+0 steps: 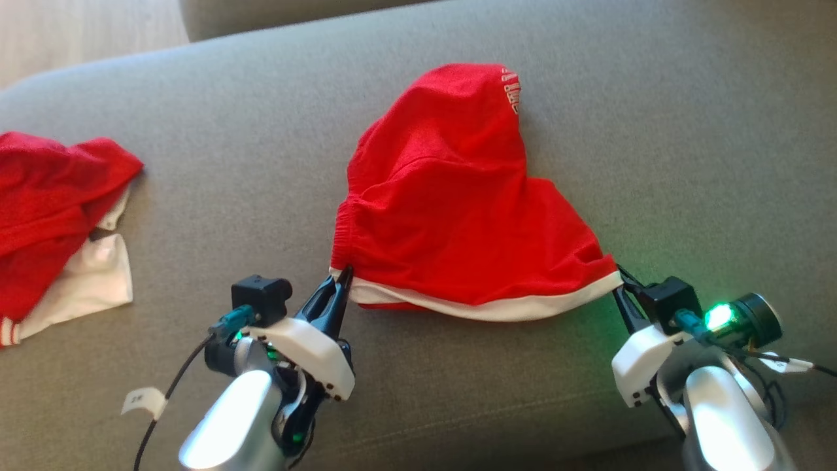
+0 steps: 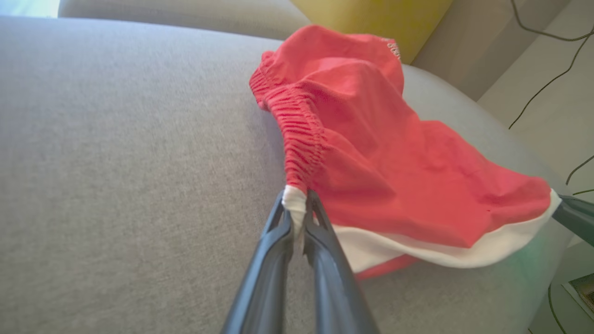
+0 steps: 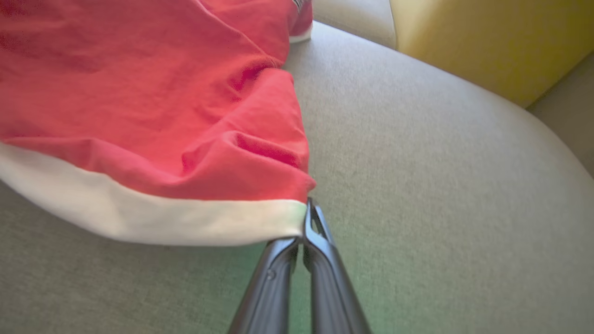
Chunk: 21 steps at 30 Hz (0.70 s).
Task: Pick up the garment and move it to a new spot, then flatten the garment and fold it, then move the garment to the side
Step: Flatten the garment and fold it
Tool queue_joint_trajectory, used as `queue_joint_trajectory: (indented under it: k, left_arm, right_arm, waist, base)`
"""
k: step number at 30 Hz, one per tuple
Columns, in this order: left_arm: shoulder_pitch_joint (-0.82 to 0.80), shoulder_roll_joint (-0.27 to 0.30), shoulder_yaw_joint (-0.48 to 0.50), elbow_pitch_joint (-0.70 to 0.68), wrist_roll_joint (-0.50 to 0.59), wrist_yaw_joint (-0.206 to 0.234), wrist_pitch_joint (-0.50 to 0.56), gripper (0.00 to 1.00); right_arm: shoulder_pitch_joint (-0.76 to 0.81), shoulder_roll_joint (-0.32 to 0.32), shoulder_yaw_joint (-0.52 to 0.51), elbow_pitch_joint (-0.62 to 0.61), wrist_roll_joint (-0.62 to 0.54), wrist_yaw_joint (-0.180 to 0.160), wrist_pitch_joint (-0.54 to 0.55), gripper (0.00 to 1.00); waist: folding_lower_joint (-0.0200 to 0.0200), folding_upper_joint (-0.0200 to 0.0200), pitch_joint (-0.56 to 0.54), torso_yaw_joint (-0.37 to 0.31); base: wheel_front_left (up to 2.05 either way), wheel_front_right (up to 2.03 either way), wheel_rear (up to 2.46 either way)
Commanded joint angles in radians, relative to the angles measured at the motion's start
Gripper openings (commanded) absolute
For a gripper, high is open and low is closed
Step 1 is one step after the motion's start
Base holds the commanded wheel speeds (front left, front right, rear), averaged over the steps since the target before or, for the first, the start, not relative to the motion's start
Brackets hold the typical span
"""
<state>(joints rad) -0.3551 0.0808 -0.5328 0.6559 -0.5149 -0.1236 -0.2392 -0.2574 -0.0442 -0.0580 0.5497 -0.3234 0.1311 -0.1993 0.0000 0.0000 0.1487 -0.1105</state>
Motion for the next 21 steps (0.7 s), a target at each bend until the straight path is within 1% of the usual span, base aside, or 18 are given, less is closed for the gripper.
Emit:
queue_joint_trajectory:
  k: [1,4,8,11,12,14,16,21]
  left_arm:
    - [-0.012,0.025,0.031,-0.039,-0.002,-0.001,-0.008,0.0]
    - [-0.002,0.049,0.038,-0.107,-0.005,0.009,0.004,0.0]
    - [0.006,0.08,0.07,-0.23,-0.019,0.044,0.026,0.0]
    - [0.01,0.101,0.09,-0.332,-0.035,0.067,0.066,0.0]
    - [0.011,0.105,0.098,-0.367,-0.046,0.073,0.083,0.0]
    - [0.017,0.093,0.128,-0.441,-0.108,0.08,0.127,0.0]
    - [0.017,0.095,0.15,-0.52,-0.151,0.091,0.172,0.0]
    - [0.031,0.105,0.199,-0.684,-0.224,0.154,0.273,0.0]
  right_arm:
    - [-0.025,-0.006,0.027,-0.034,-0.009,0.0,-0.013,0.0]
    - [-0.038,-0.006,0.037,-0.053,-0.032,0.0,-0.009,0.0]
    - [-0.068,-0.006,0.028,-0.107,-0.06,0.0,-0.001,0.0]
    - [-0.09,-0.016,0.023,-0.153,-0.082,0.0,0.009,0.0]
    - [-0.097,-0.022,0.026,-0.169,-0.089,0.0,0.016,0.0]
    - [-0.113,-0.027,0.036,-0.208,-0.091,0.0,0.033,0.0]
    - [-0.129,-0.035,0.055,-0.259,-0.089,0.0,0.049,0.0]
    - [-0.134,-0.058,0.105,-0.392,-0.06,0.0,0.11,0.0]
  waist:
    - [0.0,0.0,-0.022,0.01]
    - [0.0,0.0,-0.057,0.019]
    - [0.0,0.0,-0.107,0.03]
    - [0.0,0.0,-0.145,0.037]
    - [0.0,0.0,-0.153,0.039]
    - [0.0,0.0,-0.165,0.042]
    - [0.0,0.0,-0.176,0.043]
    - [0.0,0.0,-0.198,0.043]
  base:
    - [0.0,0.0,0.0]
    - [0.0,0.0,0.0]
    - [0.0,0.0,0.0]
    - [0.0,0.0,0.0]
    - [0.0,0.0,0.0]
    - [0.0,0.0,0.0]
    - [0.0,0.0,0.0]
    - [0.0,0.0,0.0]
